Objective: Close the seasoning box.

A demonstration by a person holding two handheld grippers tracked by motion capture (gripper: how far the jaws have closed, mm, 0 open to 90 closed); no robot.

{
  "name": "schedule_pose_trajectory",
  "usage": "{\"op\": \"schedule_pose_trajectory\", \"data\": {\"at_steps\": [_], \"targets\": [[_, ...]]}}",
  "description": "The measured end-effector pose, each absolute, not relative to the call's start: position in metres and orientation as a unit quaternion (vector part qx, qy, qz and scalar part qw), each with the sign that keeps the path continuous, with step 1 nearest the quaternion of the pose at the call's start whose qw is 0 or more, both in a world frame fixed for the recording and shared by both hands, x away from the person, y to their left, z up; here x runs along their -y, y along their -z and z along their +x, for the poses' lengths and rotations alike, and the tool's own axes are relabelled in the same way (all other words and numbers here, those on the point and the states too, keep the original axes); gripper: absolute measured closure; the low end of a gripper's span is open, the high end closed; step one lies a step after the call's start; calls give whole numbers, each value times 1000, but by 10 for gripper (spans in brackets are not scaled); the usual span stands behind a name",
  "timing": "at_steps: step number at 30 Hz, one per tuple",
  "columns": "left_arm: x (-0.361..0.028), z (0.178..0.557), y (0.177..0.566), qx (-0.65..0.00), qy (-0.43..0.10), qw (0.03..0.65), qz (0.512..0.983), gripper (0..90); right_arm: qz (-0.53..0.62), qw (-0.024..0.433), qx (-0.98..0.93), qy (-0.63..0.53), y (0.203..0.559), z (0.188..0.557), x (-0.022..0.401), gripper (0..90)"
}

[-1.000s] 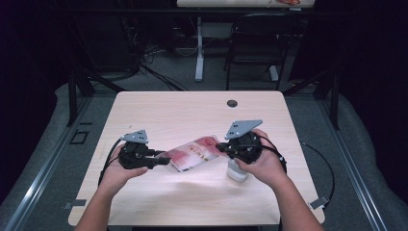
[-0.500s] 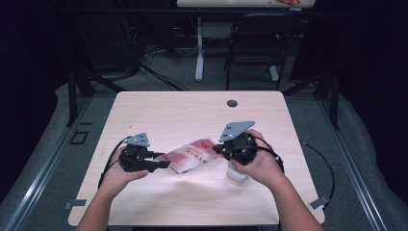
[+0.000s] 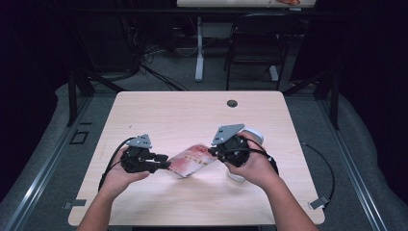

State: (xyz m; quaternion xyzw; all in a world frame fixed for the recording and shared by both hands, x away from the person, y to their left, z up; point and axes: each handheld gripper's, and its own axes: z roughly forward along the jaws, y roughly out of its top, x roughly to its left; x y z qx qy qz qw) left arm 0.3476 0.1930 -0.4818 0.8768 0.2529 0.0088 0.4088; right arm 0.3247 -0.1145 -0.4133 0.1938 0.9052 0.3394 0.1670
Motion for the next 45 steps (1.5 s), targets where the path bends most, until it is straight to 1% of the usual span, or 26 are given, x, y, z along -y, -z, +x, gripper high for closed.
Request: {"op": "schedule_pose_trajectory", "data": {"at_steps": [2, 6, 17, 24, 34, 45], "targets": [[-193, 349, 485, -256, -7, 406, 877, 731, 193, 165, -905, -340, 414, 325, 113, 900], [-193, 350, 487, -261, -14, 408, 875, 752, 194, 164, -903, -346, 415, 325, 111, 900], [-192, 350, 490, -261, -19, 403, 877, 760, 197, 160, -900, -355, 416, 325, 111, 900], [-186, 350, 494, -259, -21, 399, 879, 775, 191, 172, -895, -363, 407, 325, 106, 900], [-178, 349, 499, -257, -18, 384, 887, 773, 182, 175, -897, -364, 401, 325, 99, 900], [-181, 345, 491, -246, -12, 402, 882, 734, 173, 168, -899, -366, 400, 322, 92, 877]]}}
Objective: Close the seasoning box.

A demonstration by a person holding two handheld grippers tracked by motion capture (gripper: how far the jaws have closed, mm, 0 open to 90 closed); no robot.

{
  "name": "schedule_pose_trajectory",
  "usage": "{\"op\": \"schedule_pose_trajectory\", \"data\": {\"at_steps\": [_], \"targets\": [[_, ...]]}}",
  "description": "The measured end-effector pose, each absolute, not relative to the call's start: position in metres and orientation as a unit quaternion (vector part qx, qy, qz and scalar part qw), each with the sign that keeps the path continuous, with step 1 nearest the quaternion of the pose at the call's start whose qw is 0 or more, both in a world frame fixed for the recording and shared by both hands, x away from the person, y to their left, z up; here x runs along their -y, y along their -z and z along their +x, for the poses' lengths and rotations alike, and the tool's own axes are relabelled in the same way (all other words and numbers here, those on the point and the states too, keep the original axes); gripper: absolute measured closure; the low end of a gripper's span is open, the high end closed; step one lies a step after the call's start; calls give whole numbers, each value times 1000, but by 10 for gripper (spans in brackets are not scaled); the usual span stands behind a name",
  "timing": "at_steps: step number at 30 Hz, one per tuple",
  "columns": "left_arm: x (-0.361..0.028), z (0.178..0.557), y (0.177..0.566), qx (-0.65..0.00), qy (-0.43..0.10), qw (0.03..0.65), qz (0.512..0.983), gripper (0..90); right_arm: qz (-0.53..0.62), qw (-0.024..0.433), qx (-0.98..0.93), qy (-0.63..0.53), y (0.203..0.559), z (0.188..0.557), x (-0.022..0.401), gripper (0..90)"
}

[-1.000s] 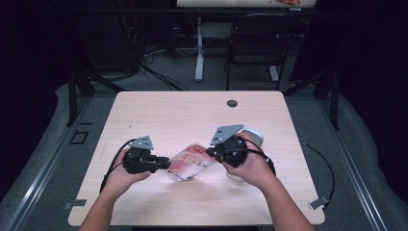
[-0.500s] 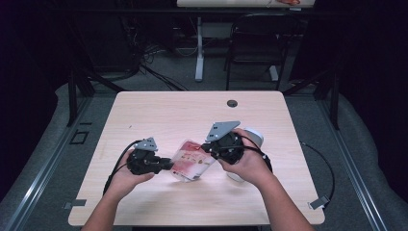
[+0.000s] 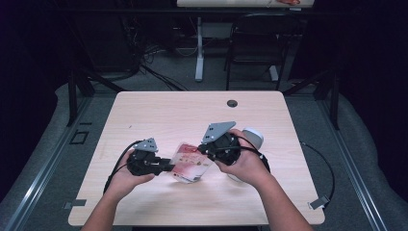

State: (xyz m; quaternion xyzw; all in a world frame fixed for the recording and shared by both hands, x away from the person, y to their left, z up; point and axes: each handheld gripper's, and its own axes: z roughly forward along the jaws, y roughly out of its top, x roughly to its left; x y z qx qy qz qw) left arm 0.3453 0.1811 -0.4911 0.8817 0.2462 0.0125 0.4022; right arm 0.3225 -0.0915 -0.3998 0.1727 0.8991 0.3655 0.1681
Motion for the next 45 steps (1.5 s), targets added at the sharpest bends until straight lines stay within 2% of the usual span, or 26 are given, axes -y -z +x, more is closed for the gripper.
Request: {"op": "schedule_pose_trajectory", "data": {"at_steps": [4, 19, 27, 45], "targets": [[-183, 342, 485, -243, -9, 419, 875, 717, 172, 156, -897, -377, 400, 324, 87, 857], [-193, 337, 480, -248, -17, 422, 872, 718, 169, 104, -881, -430, 400, 327, 76, 772], [-201, 335, 482, -260, -22, 420, 869, 687, 159, 102, -878, -440, 395, 326, 66, 706], [-210, 333, 482, -274, -29, 430, 860, 599, 163, 97, -866, -464, 388, 327, 71, 677]]}}
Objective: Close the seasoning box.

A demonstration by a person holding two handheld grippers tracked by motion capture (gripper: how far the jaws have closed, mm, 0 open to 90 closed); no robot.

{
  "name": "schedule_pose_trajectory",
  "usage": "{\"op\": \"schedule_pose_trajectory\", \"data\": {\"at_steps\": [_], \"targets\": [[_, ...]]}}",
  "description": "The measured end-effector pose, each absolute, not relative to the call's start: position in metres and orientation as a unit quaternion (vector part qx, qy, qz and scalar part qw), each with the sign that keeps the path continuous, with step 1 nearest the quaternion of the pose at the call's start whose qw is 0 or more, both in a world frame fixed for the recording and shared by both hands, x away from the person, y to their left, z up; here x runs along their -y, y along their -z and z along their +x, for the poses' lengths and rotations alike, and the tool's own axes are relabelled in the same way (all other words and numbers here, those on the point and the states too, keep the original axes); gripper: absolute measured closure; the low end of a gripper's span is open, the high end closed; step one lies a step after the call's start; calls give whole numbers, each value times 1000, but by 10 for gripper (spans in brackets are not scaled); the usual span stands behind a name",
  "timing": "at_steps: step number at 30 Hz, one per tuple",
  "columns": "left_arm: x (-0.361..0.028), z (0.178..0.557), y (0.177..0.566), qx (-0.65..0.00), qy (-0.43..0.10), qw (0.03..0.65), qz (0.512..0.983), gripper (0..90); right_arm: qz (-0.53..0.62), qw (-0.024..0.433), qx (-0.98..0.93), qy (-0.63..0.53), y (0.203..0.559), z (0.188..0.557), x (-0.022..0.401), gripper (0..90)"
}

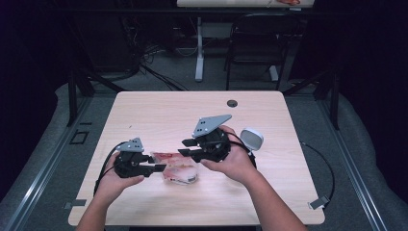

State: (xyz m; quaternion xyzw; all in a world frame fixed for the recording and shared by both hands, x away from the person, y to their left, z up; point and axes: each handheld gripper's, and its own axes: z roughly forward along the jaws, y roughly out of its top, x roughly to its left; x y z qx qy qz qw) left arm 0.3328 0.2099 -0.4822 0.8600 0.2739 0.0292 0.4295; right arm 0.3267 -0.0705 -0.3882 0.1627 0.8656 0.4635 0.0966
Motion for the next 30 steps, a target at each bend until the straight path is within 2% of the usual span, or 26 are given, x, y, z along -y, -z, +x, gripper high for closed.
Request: {"op": "schedule_pose_trajectory", "data": {"at_steps": [5, 16, 21, 28, 30], "targets": [[-214, 332, 480, -273, -29, 433, 858, 583, 173, 98, -855, -479, 384, 327, 79, 665], [-234, 328, 472, -287, -44, 445, 847, 585, 224, 132, -837, -481, 385, 331, 119, 672], [-243, 328, 469, -296, -49, 450, 841, 588, 263, 154, -826, -474, 389, 335, 143, 733], [-253, 330, 469, -309, -58, 459, 831, 599, 325, 208, -806, -449, 393, 343, 180, 899], [-256, 330, 468, -311, -58, 459, 830, 603, 341, 215, -800, -444, 395, 345, 190, 900]]}}
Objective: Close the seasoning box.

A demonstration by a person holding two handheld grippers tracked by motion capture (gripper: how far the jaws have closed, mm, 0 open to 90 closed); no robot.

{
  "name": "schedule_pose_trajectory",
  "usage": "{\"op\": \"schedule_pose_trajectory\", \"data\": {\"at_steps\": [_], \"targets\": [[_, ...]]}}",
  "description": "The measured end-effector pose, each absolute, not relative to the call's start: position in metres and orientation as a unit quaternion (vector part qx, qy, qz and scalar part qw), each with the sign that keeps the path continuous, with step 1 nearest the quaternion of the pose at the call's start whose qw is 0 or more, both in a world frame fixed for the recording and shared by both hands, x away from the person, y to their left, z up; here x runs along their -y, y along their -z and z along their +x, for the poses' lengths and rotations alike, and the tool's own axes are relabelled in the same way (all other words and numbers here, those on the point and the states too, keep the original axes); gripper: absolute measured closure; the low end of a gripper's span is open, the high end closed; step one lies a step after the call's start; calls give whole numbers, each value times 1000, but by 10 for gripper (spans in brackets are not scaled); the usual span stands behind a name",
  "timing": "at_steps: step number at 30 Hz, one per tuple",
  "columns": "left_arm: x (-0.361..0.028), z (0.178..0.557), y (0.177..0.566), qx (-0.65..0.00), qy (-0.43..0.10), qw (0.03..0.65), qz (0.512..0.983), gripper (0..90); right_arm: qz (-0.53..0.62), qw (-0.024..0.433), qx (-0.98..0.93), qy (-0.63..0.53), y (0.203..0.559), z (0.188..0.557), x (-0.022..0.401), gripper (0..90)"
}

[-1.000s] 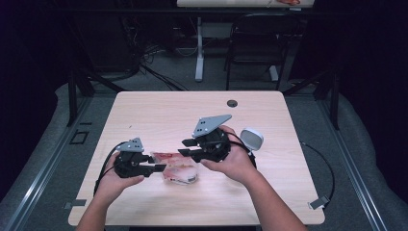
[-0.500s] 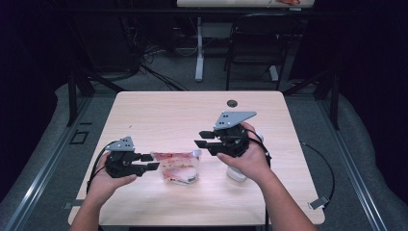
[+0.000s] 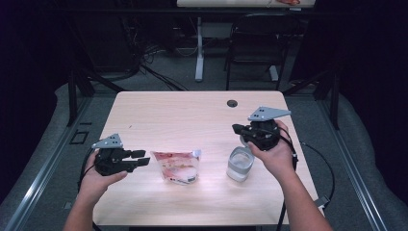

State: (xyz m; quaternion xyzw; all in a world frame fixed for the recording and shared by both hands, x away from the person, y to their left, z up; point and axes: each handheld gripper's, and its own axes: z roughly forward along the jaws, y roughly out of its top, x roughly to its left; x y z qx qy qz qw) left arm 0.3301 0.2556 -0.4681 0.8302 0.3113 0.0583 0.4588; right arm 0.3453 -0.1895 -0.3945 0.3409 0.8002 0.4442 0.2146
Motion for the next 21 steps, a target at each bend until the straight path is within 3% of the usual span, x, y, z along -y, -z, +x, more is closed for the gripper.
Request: {"op": "schedule_pose_trajectory", "data": {"at_steps": [21], "targets": [[-262, 332, 470, -323, -67, 460, 825, 607, 433, 230, -763, -420, 422, 356, 248, 900]]}}
